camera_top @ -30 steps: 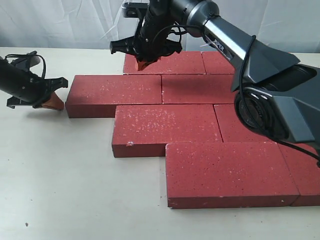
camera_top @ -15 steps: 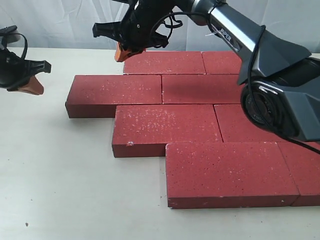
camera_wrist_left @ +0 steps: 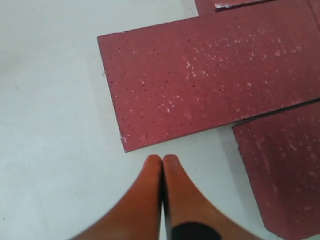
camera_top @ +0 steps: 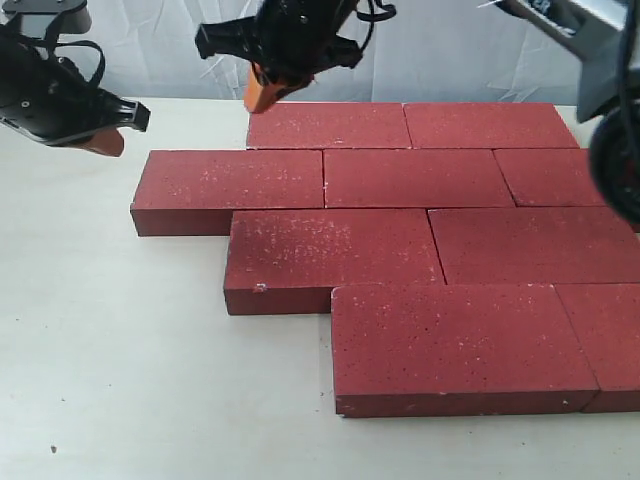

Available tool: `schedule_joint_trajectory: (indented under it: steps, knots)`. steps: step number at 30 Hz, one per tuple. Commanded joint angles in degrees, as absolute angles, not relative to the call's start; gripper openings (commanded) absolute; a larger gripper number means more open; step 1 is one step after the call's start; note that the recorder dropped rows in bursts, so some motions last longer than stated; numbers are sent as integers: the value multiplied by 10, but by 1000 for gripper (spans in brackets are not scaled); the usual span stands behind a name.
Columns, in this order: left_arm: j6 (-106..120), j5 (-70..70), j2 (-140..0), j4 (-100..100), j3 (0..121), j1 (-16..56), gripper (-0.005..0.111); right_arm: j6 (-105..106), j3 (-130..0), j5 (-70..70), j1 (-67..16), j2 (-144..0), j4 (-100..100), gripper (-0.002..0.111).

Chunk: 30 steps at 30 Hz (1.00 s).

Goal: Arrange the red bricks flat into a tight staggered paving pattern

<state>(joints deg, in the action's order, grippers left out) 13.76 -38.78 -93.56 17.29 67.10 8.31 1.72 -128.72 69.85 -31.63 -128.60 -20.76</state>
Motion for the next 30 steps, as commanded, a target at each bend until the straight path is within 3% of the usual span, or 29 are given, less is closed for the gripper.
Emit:
schedule_joint_trajectory:
  steps: [1, 10, 24, 30]
  knots:
    - [73, -411, -917, 96, 667, 117, 0, 34, -1165, 700, -313, -1205, -108, -1]
    - [59, -392, -875, 85, 612, 131, 0, 34, -922, 640, -250, -1051, -90, -1]
    - [0, -314, -789, 128, 511, 59, 0, 34, -588, 485, 16, -791, -116, -1]
    - [0, -283, -749, 131, 467, 53, 0, 34, -506, 383, 33, -688, -78, -1]
